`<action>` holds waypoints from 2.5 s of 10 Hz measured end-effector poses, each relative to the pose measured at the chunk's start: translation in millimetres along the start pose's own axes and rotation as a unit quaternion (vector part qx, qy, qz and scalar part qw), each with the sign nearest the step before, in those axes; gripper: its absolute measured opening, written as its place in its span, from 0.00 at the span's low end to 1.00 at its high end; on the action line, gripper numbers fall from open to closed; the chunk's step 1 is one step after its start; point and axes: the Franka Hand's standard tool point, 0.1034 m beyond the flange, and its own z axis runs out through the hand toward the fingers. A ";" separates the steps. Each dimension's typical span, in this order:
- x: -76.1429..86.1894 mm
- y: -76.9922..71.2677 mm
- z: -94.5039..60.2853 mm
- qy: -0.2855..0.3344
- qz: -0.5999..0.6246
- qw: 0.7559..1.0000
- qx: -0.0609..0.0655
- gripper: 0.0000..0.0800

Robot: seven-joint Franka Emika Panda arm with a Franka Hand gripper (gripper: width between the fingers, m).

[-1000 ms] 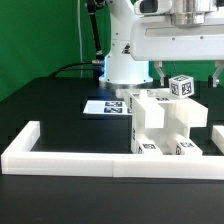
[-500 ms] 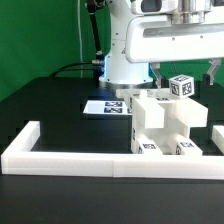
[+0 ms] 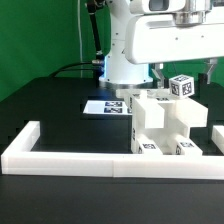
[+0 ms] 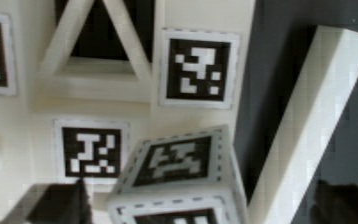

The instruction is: Assemble chair

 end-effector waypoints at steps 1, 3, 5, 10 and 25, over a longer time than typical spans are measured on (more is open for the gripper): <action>0.0 0.0 0.0 0.000 0.000 1.000 0.000 0.55; 0.0 0.1 0.0 0.000 0.000 1.000 0.000 0.36; 0.0 0.1 0.0 0.000 0.007 1.000 0.000 0.36; 0.2 0.0 -0.1 0.000 0.123 0.992 0.001 0.36; 1.5 -12.4 1.4 -0.008 0.643 0.766 0.014 0.56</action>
Offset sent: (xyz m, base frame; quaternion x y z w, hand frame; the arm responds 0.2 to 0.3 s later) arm 0.0000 0.0000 0.0000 0.0000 0.0000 0.0000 1.0000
